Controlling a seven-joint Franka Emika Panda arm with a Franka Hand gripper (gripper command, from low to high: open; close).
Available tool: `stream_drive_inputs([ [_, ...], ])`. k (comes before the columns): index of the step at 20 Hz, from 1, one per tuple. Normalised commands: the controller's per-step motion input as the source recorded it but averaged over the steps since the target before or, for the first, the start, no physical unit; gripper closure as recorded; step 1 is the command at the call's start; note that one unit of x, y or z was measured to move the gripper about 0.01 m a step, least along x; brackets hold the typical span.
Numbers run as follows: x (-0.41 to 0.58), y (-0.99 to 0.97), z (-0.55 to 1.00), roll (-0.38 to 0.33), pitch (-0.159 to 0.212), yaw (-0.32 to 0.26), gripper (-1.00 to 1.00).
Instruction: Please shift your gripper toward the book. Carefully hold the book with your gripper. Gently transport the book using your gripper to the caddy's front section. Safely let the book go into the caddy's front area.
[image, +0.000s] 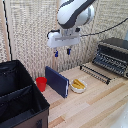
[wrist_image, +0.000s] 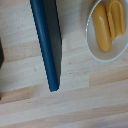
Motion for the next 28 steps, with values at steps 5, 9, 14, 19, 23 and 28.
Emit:
stream_drive_inputs([
  [5,0.138,0.23,-0.31,-0.052,0.040,0.195,-1.00],
  [9,0.208,0.28,-0.30,-0.078,0.050,0.237,-1.00],
  [14,0.315,0.14,-0.25,-0.064,0.035,0.246,-1.00],
  [19,0.345,-0.07,-0.25,-0.008,0.013,0.182,-1.00],
  [23,0.129,-0.18,-0.26,0.013,0.017,0.004,-1.00],
  [28,0.057,0.01,-0.18,0.000,0.048,-0.108,-1.00],
])
